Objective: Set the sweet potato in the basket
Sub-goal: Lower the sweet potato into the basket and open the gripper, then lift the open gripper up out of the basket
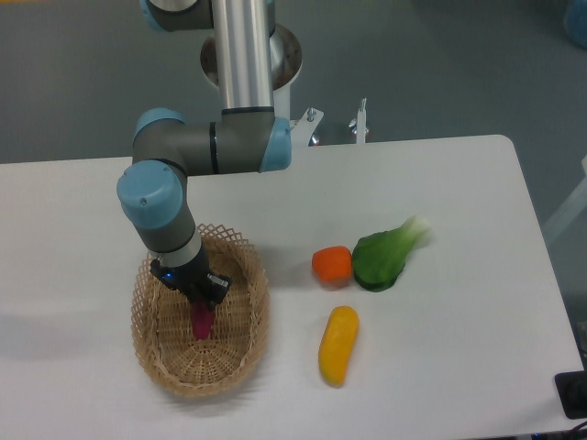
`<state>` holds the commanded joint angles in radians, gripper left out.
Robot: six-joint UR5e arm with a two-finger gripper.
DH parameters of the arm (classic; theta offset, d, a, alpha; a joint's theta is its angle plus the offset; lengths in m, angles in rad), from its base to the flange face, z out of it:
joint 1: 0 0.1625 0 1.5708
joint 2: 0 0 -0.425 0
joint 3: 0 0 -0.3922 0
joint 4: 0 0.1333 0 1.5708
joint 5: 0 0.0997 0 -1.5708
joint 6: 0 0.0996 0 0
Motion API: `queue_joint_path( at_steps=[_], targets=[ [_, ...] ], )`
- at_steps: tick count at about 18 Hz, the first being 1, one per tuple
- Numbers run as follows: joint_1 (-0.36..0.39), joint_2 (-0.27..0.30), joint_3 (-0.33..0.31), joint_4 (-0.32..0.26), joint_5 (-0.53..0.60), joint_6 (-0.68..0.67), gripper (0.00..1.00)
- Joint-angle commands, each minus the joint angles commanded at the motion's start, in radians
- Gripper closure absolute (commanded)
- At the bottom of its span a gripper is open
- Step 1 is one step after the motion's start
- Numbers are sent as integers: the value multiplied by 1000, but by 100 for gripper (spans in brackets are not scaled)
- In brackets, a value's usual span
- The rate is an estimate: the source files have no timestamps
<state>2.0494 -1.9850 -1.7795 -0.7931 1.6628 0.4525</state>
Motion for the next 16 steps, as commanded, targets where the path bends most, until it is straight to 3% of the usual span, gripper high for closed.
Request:
queue_joint_path(
  at_steps=[2, 8, 16],
  targets=[
    [2, 6, 9, 2, 29, 14, 0],
    [49, 31, 60, 5, 51, 8, 0],
    [288, 104, 115, 2, 37, 178, 0]
  ],
)
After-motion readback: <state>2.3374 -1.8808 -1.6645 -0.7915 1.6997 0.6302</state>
